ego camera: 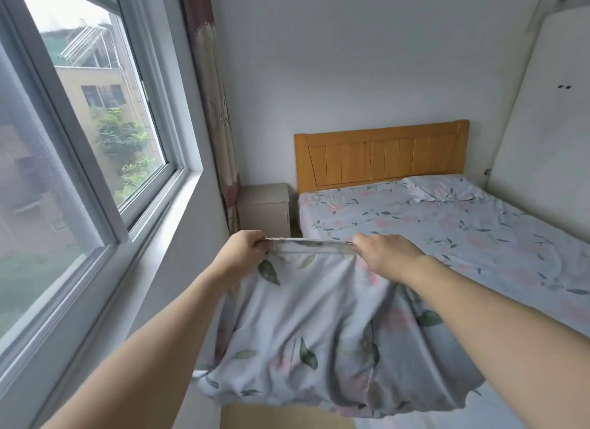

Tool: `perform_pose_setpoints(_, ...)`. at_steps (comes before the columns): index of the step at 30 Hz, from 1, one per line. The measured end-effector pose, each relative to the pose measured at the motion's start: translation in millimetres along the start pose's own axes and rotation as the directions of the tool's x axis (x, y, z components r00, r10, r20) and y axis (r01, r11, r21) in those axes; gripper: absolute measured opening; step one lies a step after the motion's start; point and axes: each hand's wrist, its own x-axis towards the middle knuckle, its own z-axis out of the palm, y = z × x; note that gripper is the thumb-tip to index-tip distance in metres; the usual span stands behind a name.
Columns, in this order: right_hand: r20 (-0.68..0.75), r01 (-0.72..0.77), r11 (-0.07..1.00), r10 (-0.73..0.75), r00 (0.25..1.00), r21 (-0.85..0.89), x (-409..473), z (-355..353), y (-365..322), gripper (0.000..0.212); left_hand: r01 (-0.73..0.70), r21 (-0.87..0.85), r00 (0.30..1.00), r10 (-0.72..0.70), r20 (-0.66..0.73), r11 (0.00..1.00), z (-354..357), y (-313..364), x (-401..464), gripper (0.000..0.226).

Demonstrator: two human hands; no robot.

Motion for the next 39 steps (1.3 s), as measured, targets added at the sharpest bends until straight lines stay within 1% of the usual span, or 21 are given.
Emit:
perform_pose_setpoints(2, 0.001, -0.021, 1.000, 0.021, 1.000, 0.013, 29.1, 6.1, -3.4, 0.017, -0.014, 0.007, 1.000, 0.014, 0.010, 1.000, -4.6, -16.3, 31.4, 0.022)
perform_pose_setpoints(5, -0.006, -0.042, 0.999, 0.042, 0.999, 0.008, 70.9, 14.6, -5.3, 0.018, -0.031, 0.010, 0.999, 0.030, 0.019, 0.999, -9.8, -39.2, 76.7, 0.023)
perform_pose_setpoints(10, -0.035, -0.073, 0.997, 0.074, 0.997, 0.028, 141.0, 23.4, -2.5, 0.025, -0.067, 0.006, 0.997, 0.066, 0.026, 0.998, -13.4, -68.7, 158.9, 0.027)
perform_pose_setpoints(15, -0.002, -0.093, 0.995, 0.093, 0.996, 0.029, 217.1, 47.2, 17.3, 0.026, -0.077, 0.005, 0.997, 0.076, 0.032, 0.997, 2.1, -93.7, 244.9, 0.039)
perform_pose_setpoints(18, -0.005, -0.083, 0.996, 0.083, 0.996, 0.037, 268.8, 66.0, 36.5, 0.027, -0.091, 0.026, 0.996, 0.090, 0.026, 0.996, 16.2, -108.2, 300.1, 0.037)
perform_pose_setpoints(21, -0.013, -0.058, 0.998, 0.058, 0.998, 0.028, 322.2, 82.1, 58.2, 0.028, -0.073, 0.032, 0.997, 0.072, 0.035, 0.997, 26.6, -120.7, 353.9, 0.033)
perform_pose_setpoints(25, -0.009, -0.051, 0.998, 0.052, 0.999, 0.024, 394.9, 99.7, 85.0, 0.026, -0.072, 0.023, 0.997, 0.071, 0.044, 0.997, 36.9, -134.7, 423.7, 0.024)
perform_pose_setpoints(28, -0.033, -0.048, 0.999, 0.048, 0.998, 0.000, 448.1, 114.3, 101.2, 0.028, -0.078, 0.014, 0.997, 0.077, 0.020, 0.997, 46.6, -149.0, 476.4, 0.025)
perform_pose_setpoints(30, -0.036, -0.051, 0.998, 0.050, 0.998, -0.020, 484.1, 128.1, 110.7, 0.029, -0.122, 0.037, 0.992, 0.121, 0.024, 0.992, 53.1, -160.5, 512.5, 0.029)
perform_pose_setpoints(32, -0.041, -0.062, 0.998, 0.061, 0.997, -0.031, 522.2, 142.4, 120.8, 0.029, -0.212, 0.081, 0.977, 0.210, 0.032, 0.974, 58.8, -173.4, 552.0, 0.032)
perform_pose_setpoints(34, -0.044, -0.084, 0.995, 0.082, 0.996, -0.049, 561.2, 155.1, 128.6, 0.029, -0.275, 0.113, 0.961, 0.272, 0.041, 0.955, 64.1, -189.4, 594.4, 0.028)
perform_pose_setpoints(39, -0.036, -0.119, 0.991, 0.117, 0.992, -0.054, 651.7, 174.0, 144.0, 0.029, -0.334, 0.118, 0.942, 0.328, 0.068, 0.935, 72.5, -229.5, 698.9, 0.023)
